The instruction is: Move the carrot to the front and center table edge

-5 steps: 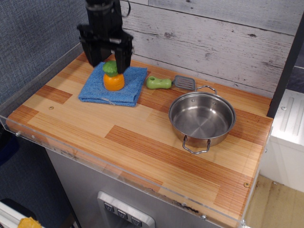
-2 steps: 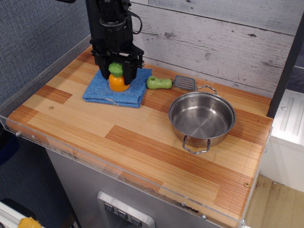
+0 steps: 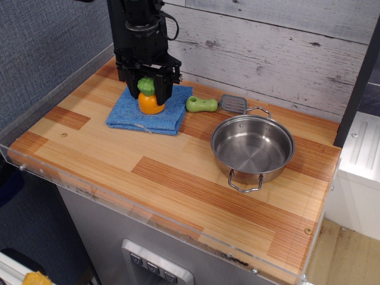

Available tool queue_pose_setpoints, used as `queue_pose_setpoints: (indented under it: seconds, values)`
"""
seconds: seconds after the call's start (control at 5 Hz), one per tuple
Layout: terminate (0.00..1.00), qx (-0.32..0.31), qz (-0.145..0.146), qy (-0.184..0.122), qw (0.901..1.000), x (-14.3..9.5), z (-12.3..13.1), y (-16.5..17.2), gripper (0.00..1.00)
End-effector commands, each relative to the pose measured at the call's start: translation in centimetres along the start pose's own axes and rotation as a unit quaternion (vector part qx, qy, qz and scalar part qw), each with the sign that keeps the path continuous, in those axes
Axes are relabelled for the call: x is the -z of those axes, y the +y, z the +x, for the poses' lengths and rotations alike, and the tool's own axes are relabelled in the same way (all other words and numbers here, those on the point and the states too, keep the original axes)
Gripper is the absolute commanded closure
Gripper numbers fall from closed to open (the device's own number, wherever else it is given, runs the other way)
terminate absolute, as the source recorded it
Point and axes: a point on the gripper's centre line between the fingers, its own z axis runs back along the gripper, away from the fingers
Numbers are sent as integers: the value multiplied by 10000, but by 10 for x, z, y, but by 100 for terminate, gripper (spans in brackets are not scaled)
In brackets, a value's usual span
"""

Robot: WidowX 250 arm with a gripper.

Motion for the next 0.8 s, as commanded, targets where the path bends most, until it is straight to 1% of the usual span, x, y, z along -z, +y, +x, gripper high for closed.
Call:
queue_pose_setpoints:
  seconds: [0.0, 0.2, 0.6]
  values:
    - [0, 5, 21, -512, 9987, -41, 13, 2, 100]
    - [0, 24, 39, -636, 9980, -55, 14, 4, 100]
    - [0, 222, -29, -674, 9975, -78, -1, 0, 100]
